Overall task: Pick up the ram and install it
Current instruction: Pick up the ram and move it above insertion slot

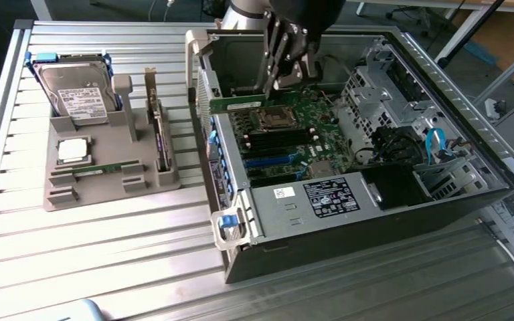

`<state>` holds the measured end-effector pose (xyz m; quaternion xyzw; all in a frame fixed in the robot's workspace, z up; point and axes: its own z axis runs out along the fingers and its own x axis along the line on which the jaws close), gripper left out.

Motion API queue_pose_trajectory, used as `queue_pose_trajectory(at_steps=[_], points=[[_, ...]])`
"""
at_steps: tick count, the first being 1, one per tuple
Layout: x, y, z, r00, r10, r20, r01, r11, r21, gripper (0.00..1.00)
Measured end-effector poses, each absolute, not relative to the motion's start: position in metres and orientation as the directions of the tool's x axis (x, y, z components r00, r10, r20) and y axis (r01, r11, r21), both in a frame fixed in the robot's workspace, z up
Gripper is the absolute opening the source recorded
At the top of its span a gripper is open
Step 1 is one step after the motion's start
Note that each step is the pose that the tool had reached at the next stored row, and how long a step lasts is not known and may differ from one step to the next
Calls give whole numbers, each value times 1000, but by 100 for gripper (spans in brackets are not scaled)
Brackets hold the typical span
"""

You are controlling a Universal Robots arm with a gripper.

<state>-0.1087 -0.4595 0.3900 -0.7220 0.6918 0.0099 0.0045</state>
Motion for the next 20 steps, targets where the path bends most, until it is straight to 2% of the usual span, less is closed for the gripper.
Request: queue_pose_trajectory(at_steps=[20], points=[[-30, -460, 390, 49, -999, -21, -999, -49, 9, 12]])
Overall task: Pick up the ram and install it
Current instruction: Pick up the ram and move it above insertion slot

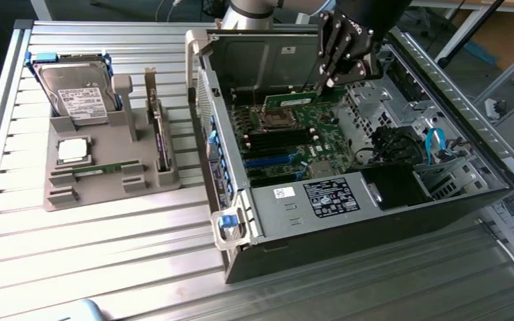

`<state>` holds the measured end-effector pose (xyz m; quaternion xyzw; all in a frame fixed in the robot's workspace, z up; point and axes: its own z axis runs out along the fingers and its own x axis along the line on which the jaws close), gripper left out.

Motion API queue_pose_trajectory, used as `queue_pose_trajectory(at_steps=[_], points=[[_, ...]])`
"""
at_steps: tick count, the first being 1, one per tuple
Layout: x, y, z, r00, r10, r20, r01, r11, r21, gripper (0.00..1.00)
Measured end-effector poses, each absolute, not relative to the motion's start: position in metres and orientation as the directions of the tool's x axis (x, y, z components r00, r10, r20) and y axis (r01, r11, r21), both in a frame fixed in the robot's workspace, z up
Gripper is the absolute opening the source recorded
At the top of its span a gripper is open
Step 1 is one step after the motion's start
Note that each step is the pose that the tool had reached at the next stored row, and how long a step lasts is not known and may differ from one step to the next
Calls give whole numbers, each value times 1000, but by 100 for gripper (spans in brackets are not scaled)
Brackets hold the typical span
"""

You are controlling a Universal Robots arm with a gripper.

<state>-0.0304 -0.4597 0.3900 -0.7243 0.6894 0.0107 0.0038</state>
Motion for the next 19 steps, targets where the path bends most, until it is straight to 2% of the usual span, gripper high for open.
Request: queue_pose_trajectory(at_steps=[19], points=[[-30, -459, 384, 49, -999, -21, -999, -49, 9, 12]])
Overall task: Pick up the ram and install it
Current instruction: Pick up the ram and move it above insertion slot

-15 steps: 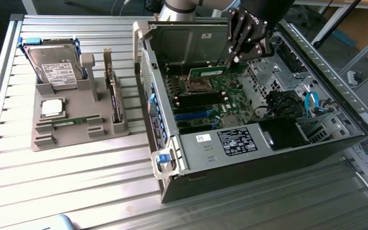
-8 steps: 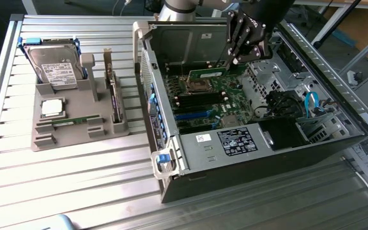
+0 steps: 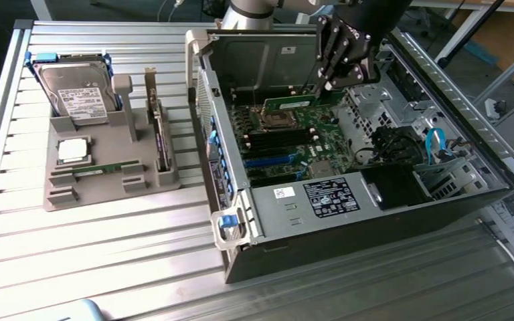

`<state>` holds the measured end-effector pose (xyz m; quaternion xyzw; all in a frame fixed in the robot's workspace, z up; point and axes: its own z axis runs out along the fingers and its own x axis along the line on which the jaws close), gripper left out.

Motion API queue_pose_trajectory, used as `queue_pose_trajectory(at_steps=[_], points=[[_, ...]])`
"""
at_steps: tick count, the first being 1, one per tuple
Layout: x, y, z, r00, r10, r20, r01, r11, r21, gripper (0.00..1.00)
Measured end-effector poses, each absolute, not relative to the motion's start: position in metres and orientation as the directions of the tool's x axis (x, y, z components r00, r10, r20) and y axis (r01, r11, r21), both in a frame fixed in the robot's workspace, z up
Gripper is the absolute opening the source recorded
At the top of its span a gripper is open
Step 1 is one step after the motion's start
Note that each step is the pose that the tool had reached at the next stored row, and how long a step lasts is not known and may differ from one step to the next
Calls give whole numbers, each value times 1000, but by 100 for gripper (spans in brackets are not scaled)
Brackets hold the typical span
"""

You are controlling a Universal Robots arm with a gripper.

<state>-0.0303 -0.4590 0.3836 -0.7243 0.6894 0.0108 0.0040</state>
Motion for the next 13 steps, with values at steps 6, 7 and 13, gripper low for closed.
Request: queue_pose_trajectory(at_steps=[6, 7, 13], points=[[-30, -451, 383, 49, -999, -21, -999, -49, 9, 12], [-30, -450, 383, 49, -999, -21, -999, -49, 9, 12], [-30, -449, 383, 49, -999, -21, -999, -49, 9, 12]])
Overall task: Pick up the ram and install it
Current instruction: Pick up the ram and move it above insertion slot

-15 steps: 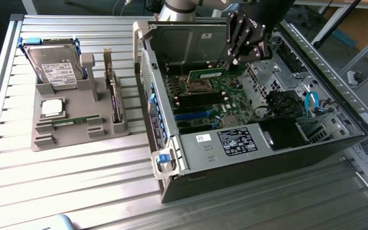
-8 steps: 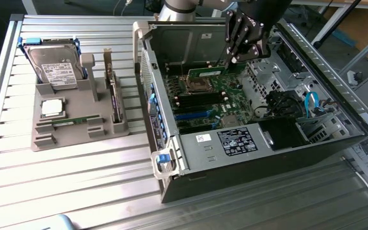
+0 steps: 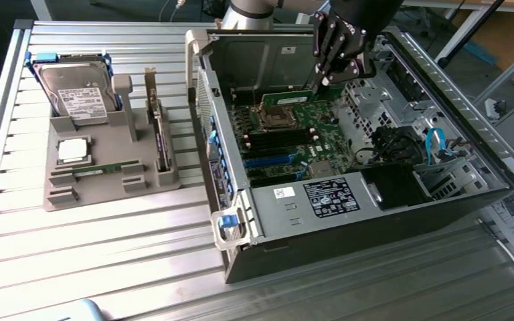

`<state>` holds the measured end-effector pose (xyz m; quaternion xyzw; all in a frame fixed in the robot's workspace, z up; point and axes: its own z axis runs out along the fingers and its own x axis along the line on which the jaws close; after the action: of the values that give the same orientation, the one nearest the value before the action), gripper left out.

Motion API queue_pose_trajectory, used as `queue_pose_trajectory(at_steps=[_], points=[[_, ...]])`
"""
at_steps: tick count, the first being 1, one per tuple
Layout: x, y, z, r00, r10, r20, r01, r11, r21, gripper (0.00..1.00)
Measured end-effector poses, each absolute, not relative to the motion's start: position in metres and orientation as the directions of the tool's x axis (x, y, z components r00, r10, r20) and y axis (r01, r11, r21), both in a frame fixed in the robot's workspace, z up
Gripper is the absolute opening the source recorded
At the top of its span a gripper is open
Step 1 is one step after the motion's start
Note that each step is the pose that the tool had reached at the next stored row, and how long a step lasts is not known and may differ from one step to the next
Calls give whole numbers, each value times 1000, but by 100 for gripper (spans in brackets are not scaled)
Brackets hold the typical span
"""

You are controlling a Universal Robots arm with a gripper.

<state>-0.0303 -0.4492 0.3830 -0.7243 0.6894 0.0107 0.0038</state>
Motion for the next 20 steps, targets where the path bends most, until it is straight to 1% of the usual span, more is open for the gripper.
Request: queue_pose_trajectory(at_steps=[11, 20], points=[[-30, -449, 381, 49, -999, -21, -999, -49, 9, 12], [-30, -435, 380, 49, -999, -21, -999, -49, 9, 12]])
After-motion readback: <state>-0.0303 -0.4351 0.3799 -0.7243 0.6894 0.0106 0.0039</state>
